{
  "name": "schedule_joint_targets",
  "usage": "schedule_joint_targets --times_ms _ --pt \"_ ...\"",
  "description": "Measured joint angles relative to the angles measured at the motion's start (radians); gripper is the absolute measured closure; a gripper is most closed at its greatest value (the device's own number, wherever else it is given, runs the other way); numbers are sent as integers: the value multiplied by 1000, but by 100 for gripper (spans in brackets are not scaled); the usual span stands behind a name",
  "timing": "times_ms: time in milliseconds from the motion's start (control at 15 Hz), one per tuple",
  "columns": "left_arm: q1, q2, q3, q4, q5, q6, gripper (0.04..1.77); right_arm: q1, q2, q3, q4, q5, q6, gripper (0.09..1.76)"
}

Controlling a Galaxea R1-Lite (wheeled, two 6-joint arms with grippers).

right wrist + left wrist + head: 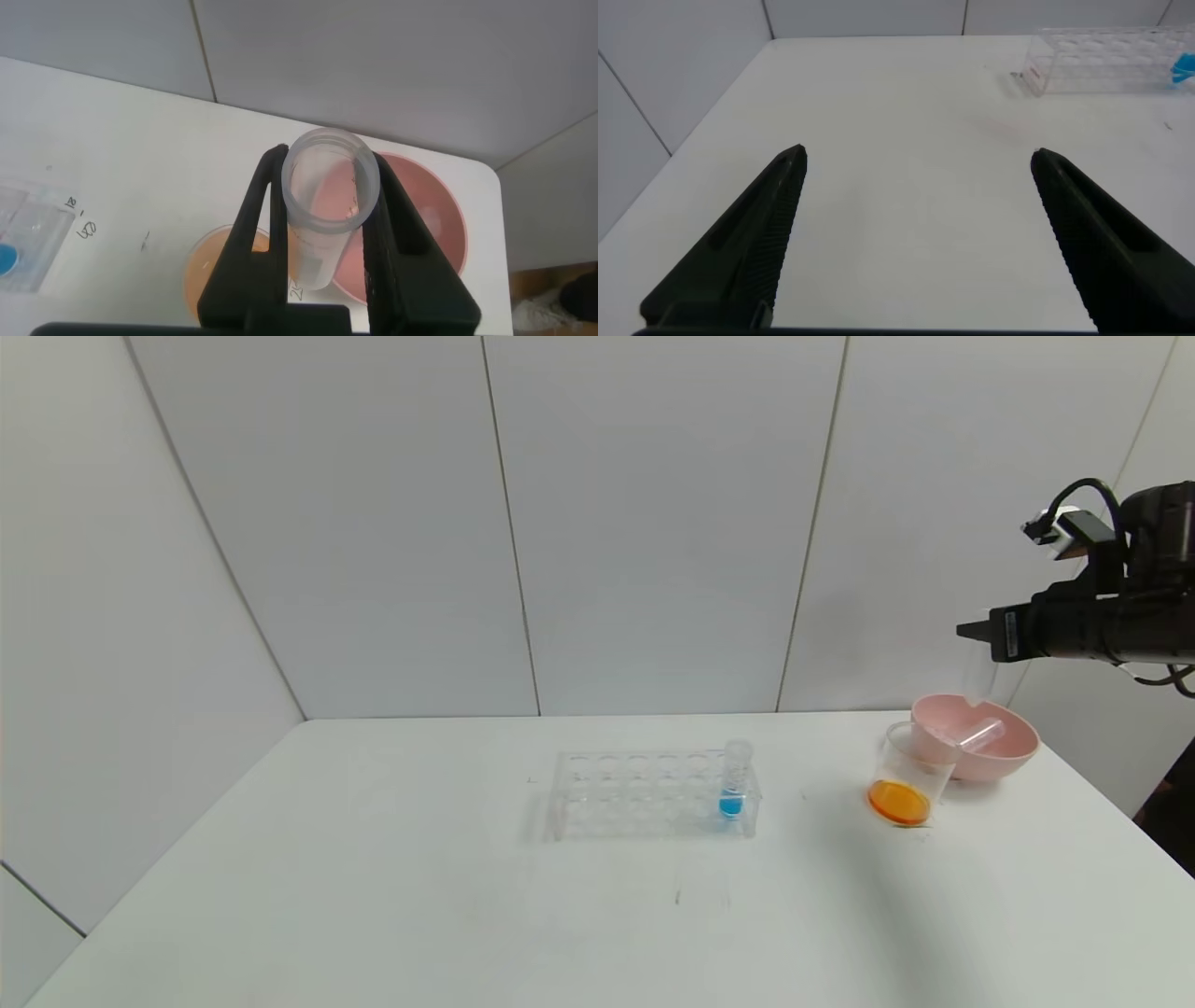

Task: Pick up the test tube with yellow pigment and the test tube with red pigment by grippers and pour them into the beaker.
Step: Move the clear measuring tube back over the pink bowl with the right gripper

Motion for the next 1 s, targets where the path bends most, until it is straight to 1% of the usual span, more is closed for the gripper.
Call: schedule_joint_targets --times_ms 67,267,333,533,800,1000 --pt "0 0 0 0 0 0 9 -13 3 14 -41 -1 17 133" --pt "0 0 0 0 0 0 9 -61 35 60 -246 7 69 133" --pt "0 0 0 0 0 0 9 -76 51 81 -284 8 72 133" --pt "0 0 0 0 0 0 9 -101 113 113 -354 8 76 133" --pt "0 0 0 0 0 0 9 -111 190 153 -478 10 80 133" --pt "0 0 0 0 0 0 9 -111 238 167 -526 13 80 133"
